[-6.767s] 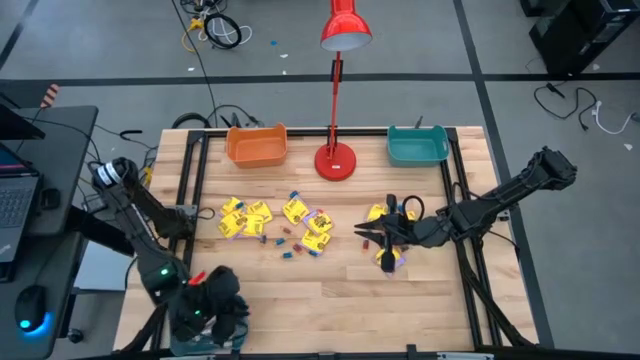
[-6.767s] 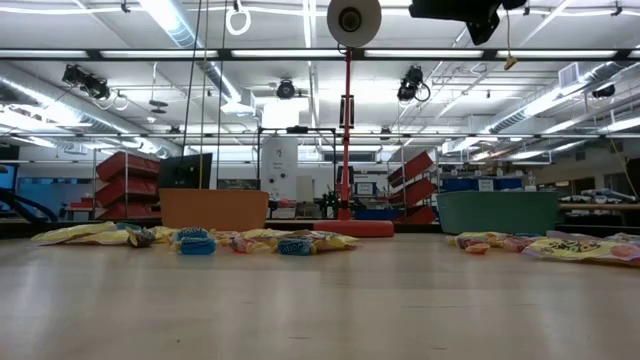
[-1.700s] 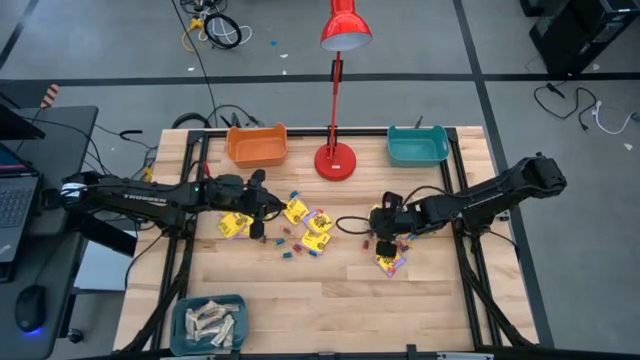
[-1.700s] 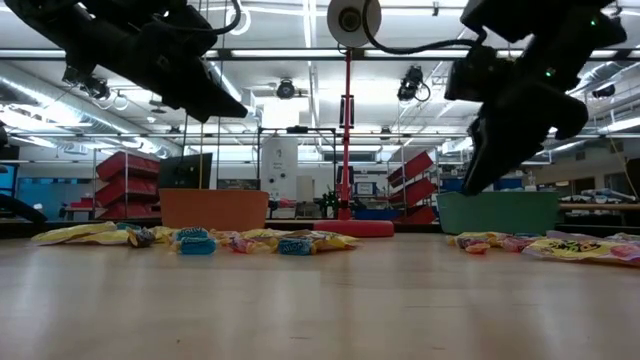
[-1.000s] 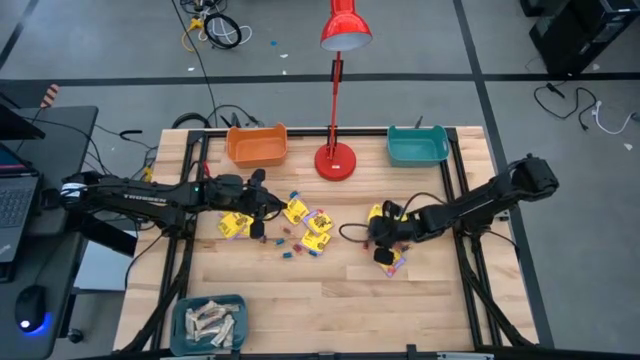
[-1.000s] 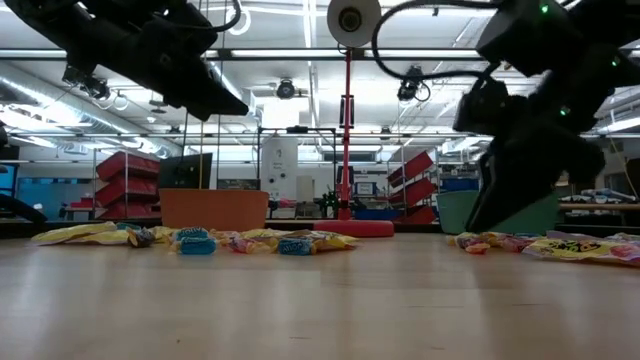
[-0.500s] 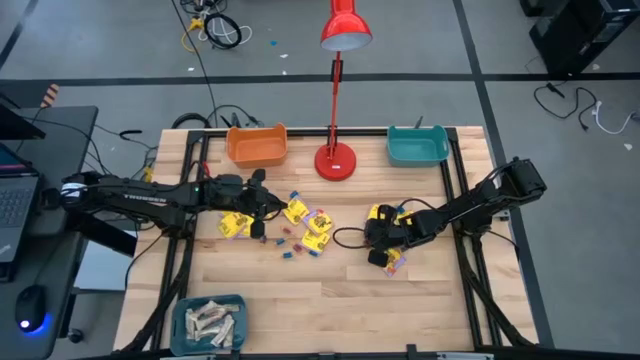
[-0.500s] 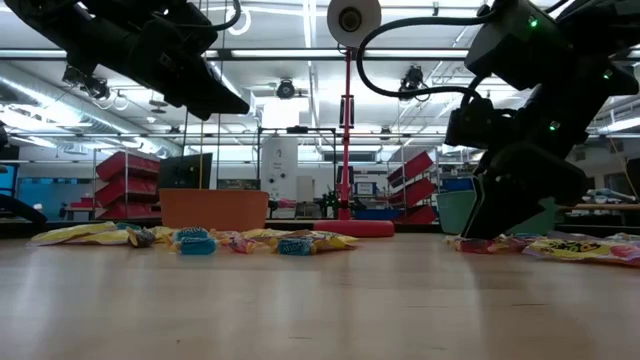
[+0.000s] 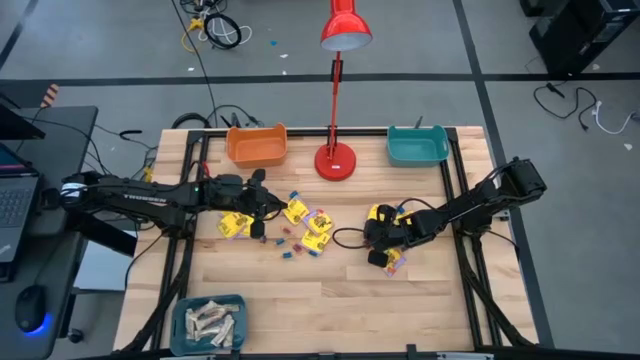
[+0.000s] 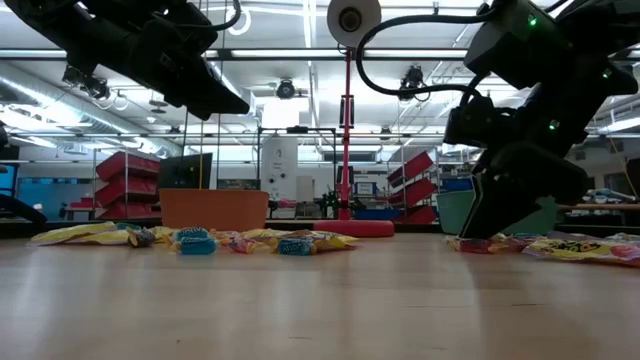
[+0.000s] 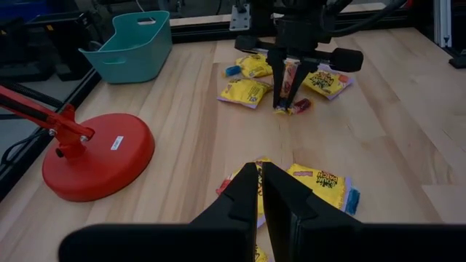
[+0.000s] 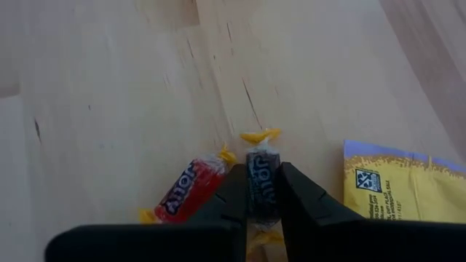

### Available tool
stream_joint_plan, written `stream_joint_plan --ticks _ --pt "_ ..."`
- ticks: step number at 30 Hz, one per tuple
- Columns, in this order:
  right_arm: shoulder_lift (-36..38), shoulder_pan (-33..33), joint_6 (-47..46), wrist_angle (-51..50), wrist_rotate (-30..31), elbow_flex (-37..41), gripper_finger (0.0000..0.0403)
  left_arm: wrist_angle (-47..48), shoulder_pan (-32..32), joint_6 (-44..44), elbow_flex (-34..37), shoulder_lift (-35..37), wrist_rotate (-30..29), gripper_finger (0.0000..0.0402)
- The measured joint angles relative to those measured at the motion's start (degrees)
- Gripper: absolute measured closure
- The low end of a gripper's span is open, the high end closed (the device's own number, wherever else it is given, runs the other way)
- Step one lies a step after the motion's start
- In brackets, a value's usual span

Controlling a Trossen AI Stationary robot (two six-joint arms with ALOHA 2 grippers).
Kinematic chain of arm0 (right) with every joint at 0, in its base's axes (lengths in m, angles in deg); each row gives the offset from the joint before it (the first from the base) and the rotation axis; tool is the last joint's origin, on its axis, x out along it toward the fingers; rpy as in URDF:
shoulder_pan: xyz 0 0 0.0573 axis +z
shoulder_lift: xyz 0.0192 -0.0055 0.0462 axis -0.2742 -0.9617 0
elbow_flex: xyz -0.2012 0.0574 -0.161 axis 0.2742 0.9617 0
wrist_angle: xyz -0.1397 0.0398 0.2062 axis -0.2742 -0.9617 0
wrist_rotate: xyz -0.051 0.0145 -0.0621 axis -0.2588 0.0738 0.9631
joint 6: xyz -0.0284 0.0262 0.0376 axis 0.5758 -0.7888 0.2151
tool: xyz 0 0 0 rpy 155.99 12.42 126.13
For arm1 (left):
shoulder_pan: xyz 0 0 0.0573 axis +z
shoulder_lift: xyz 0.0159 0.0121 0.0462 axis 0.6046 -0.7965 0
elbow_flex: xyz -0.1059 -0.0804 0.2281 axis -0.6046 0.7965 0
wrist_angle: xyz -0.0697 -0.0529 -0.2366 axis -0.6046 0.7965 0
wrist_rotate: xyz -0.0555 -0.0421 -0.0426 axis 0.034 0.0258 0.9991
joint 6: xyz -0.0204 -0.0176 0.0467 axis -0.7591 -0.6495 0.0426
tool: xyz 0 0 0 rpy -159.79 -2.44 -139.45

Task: Sort candy
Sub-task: Put the small blue candy into the green bin

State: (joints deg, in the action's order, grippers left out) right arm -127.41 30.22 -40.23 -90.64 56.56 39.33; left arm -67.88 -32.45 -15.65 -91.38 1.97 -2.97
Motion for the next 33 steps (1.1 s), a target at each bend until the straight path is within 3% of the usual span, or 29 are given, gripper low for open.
stream_joint_plan --ticks 7,17,26,33 --pt "-0.11 -0.02 -0.03 -0.91 -0.39 -0.95 0.0358 0.0 0.0 -0.02 0.0 0.0 0.0 0.0378" --pt "-0.13 -1.62 2.24 -5.86 0.65 -8.93 0.0359 -0.02 0.0 -0.02 0.0 0.0 0.01 0.0378" --pt "0.87 -9.5 1.41 -16.2 1.81 -19.2 0.0359 -0.44 0.0 -0.27 0.0 0.0 0.03 0.0378" --pt "7.9 -18.39 1.82 -21.26 2.15 -21.79 0.0359 -0.42 0.0 -0.41 0.0 0.0 0.03 0.0378"
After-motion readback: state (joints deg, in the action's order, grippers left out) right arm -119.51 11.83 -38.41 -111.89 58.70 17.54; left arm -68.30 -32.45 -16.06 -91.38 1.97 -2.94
